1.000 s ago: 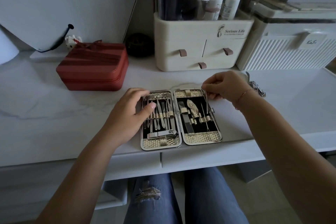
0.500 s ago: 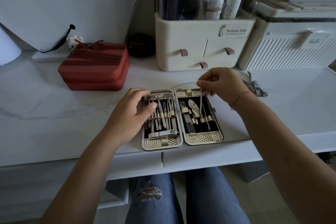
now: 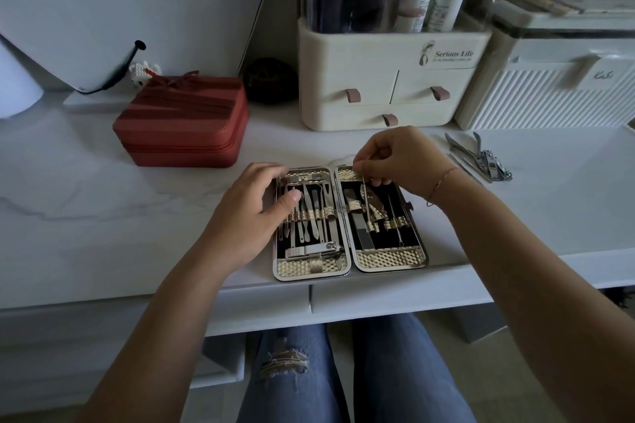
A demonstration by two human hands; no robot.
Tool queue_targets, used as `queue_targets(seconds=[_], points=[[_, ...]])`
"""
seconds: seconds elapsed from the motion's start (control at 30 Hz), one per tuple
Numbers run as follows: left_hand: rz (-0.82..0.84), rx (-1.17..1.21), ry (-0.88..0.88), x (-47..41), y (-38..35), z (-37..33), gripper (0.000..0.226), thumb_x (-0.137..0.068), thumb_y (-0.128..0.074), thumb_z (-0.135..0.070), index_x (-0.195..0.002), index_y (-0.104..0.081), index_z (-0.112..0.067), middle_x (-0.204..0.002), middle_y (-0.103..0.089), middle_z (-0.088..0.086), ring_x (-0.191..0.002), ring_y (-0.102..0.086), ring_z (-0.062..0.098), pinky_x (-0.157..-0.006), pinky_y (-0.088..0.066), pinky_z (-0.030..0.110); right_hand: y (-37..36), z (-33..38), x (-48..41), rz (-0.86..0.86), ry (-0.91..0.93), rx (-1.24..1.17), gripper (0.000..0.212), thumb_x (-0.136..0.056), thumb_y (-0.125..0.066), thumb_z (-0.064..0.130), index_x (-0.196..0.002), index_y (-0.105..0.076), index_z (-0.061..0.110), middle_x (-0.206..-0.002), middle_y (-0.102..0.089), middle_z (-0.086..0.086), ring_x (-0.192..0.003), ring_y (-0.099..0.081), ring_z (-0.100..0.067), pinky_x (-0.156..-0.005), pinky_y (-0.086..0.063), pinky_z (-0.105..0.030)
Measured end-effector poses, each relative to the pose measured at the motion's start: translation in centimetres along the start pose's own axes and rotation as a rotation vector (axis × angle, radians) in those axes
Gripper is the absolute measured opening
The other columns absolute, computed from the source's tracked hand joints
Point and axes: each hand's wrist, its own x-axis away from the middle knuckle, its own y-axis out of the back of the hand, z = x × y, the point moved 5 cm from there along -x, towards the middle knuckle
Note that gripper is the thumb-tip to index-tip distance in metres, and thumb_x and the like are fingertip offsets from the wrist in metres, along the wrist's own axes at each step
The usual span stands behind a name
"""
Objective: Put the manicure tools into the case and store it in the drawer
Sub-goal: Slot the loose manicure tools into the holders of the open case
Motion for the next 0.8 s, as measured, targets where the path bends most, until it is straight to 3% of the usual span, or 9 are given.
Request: queue_targets(seconds=[0.23,0.4,0.63,0.73,0.8], points=[[0.005,0.012,0.012,0.1,0.0,-0.1,0.043,-0.089,-0.053,-0.037,-0.128,-0.050,-0.020,-0.126,-0.047,-0.013,-0.116,-0.042,-0.001,-0.092,-0.031,0.019,-0.4,0.5,0.2,0.116,0.016,0.180,0.002,-0.078,-0.071,0.015,-0.079,-0.072,0.014,-0.068,-0.072,-0.004,-0.057,-0.062,-0.004,-0.063,-0.049,-0.013],[0.003,0.006,0.007,0.1,0.0,-0.1,0.043,-0.089,-0.053,-0.036,-0.128,-0.050,-0.020,-0.126,-0.047,-0.013,-0.116,-0.042,-0.001,-0.092,-0.032,0.021,-0.4,0.7,0.6,0.141,0.053,0.252,0.005,-0.077,-0.072,0.022,-0.081,-0.074,0.020,-0.067,-0.066,0.015,-0.056,-0.056,0.010,-0.058,-0.044,-0.003],[0.003,-0.001,-0.001,0.1,0.0,-0.1,0.042,-0.089,-0.054,-0.037,-0.128,-0.050,-0.019,-0.125,-0.047,-0.012,-0.116,-0.042,0.000,-0.092,-0.032,0.020,-0.1,0.4,1.6,0.142,0.070,0.211,0.010,-0.081,-0.069,0.028,-0.081,-0.073,0.019,-0.060,-0.060,0.011,-0.045,-0.049,0.004,-0.045,-0.035,-0.007],[0.003,0.002,-0.001,0.1,0.1,0.0,0.042,-0.089,-0.054,-0.036,-0.128,-0.050,-0.019,-0.126,-0.048,-0.011,-0.118,-0.043,0.001,-0.095,-0.033,0.022,1.0,-0.1,2.4,0.046,0.086,0.174,0.010,-0.080,-0.069,0.031,-0.082,-0.072,0.021,-0.072,-0.067,0.005,-0.056,-0.054,0.000,-0.056,-0.045,-0.012],[0.000,0.004,-0.007,0.1,0.1,-0.1,0.042,-0.089,-0.054,-0.036,-0.127,-0.050,-0.019,-0.126,-0.048,-0.012,-0.118,-0.043,0.000,-0.096,-0.033,0.022,3.1,-1.2,2.9,-0.137,0.091,0.197,0.010,-0.081,-0.069,0.025,-0.087,-0.073,0.018,-0.081,-0.069,0.004,-0.071,-0.061,-0.003,-0.070,-0.050,-0.012]])
